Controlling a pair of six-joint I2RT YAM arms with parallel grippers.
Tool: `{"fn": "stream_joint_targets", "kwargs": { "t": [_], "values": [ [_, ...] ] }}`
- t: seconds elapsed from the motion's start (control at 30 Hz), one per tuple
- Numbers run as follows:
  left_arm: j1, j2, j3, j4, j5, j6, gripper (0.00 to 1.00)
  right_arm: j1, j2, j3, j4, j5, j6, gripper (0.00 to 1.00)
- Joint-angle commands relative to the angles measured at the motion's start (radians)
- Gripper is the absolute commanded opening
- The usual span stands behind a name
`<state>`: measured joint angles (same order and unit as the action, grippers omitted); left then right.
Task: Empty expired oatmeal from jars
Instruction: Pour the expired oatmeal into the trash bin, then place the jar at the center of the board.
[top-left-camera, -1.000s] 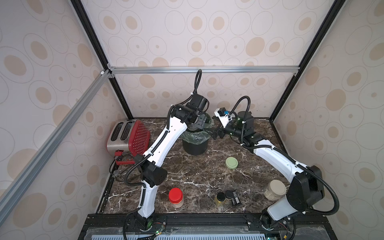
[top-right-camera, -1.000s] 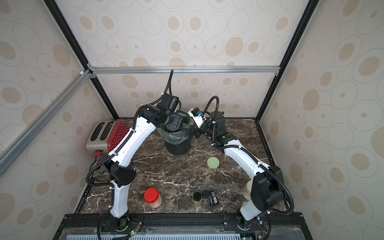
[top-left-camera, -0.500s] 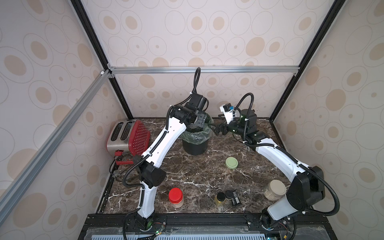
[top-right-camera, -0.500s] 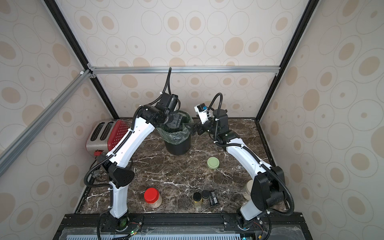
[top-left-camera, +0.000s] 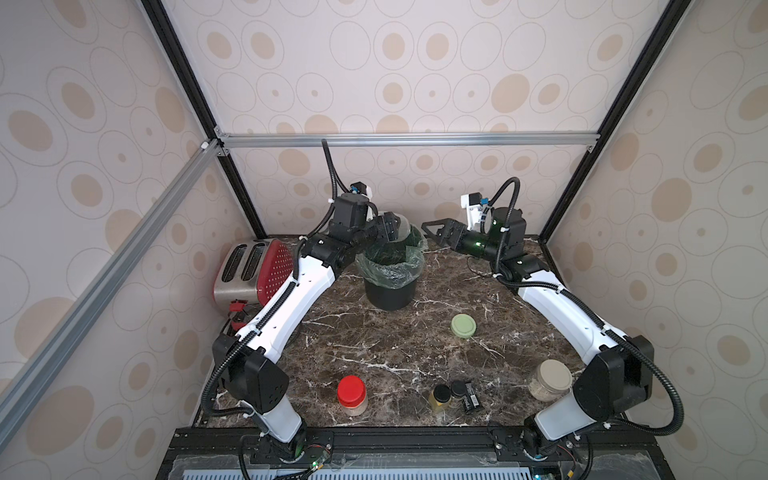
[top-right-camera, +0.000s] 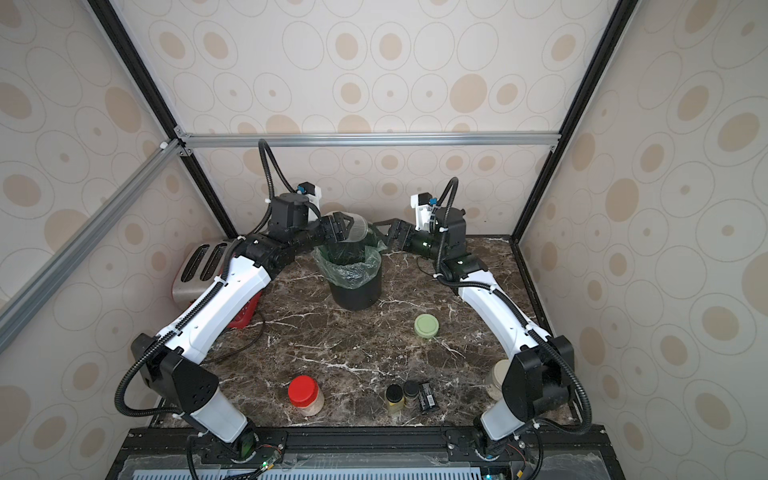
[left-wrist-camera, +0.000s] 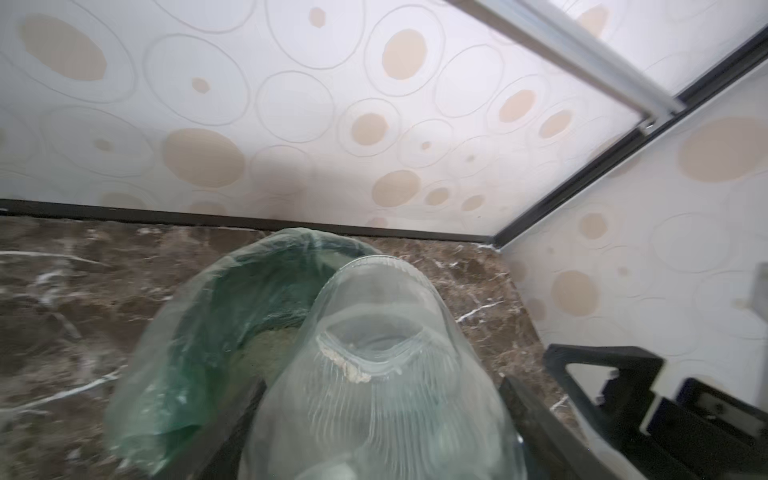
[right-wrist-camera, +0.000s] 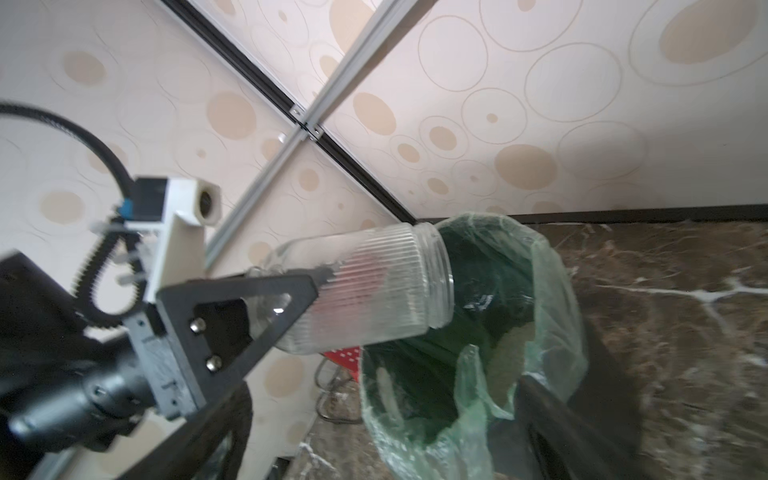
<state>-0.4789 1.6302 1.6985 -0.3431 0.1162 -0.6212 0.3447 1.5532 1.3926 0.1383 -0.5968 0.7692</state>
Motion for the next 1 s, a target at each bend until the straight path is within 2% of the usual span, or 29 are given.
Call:
{"fn": "stream_joint_targets", "kwargs": {
  "t": [0.0,0.07,0.17,0.3,0.47,0.57,0.77,0.97],
  "values": [
    [-0.005,-0.068,-0.072,0.380,0.111,-0.159,0.00,-0.022,-0.009,-0.049,0.233,-0.086,0.303,0.99],
    [-0.003,-0.072,-0.132,0.520,0.153,-0.229,0.00,-0.029,0.015,-0.064,0.326,-0.109,0.410,0.99],
    [-0.002,-0.064,-0.164,0.628,0.185,-0.298,0.00,-0.039,0.053,-0.071,0.432,-0.133,0.529,0.99],
    [-0.001,-0.060,-0.202,0.753,0.204,-0.372,0.00,-0.044,0.096,-0.082,0.532,-0.145,0.631,0.99],
    [-0.001,-0.061,-0.232,0.833,0.206,-0.409,0.00,-0.055,0.107,-0.093,0.544,-0.133,0.651,0.99],
    [-0.001,-0.036,-0.242,0.917,0.229,-0.476,0.00,-0.055,0.120,-0.085,0.548,-0.124,0.656,0.99],
    [-0.001,0.039,-0.237,1.076,0.286,-0.614,0.00,-0.053,0.191,-0.047,0.692,-0.100,0.785,0.99],
    [-0.003,0.051,-0.230,1.087,0.302,-0.630,0.00,-0.039,0.233,0.020,0.744,-0.078,0.820,0.99]
  ]
}}
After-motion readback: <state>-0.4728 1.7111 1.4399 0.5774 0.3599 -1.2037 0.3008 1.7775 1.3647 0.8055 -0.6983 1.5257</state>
